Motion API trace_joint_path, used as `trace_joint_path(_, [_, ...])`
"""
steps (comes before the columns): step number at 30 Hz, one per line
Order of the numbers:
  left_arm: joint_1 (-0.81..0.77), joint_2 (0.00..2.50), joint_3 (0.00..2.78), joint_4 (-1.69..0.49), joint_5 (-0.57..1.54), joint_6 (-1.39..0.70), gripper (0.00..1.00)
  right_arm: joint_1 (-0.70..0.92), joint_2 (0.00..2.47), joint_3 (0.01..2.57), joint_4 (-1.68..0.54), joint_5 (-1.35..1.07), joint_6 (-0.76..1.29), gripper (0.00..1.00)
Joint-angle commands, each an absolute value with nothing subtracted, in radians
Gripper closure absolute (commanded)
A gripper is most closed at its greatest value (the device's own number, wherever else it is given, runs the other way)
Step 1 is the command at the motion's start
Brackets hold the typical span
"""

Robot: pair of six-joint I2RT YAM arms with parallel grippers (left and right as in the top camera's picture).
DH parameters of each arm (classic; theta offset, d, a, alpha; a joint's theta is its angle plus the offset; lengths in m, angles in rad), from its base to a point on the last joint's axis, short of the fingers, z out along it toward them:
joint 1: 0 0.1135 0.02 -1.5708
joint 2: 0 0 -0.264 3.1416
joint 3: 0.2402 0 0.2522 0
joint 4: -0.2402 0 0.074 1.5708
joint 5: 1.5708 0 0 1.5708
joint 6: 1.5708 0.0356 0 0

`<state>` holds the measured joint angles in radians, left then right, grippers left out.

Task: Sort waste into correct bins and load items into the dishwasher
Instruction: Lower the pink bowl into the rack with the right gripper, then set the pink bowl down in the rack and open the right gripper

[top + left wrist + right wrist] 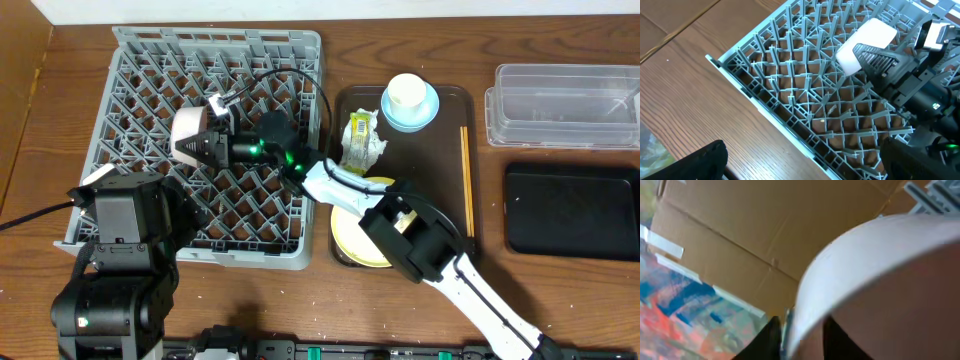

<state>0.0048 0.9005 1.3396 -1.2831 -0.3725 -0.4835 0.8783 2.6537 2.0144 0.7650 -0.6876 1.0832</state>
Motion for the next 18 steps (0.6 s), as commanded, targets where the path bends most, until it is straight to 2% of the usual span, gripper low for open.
trace_joint_path(1, [0.008, 0.9, 1.351, -1.287, -0.382, -0.495, 0.02, 0.832, 2.657, 2.076, 0.701, -0.755, 1.052, 0.65])
trace_joint_path(4, [0.008, 0.9, 1.351, -1.287, -0.382, -0.496, 0.02, 0.811, 2.637, 2.106, 0.624, -0.788, 1.037, 0.62])
trace_joint_path(9, [0.008, 0.9, 1.351, -1.287, -0.382, -0.495, 0.02, 0.778, 2.546, 2.109, 0.439, -0.793, 0.955, 0.61])
trace_joint_path(11, [0.008, 0.9, 1.351, -1.287, -0.382, -0.495, 0.02, 0.743, 2.449, 2.109, 0.203, -0.763, 0.883, 0.6])
trace_joint_path(18, [0.008, 0.9, 1.351, -1.287, -0.382, -0.495, 0.02, 0.679, 2.259, 2.109, -0.271, -0.665, 0.686, 0.6])
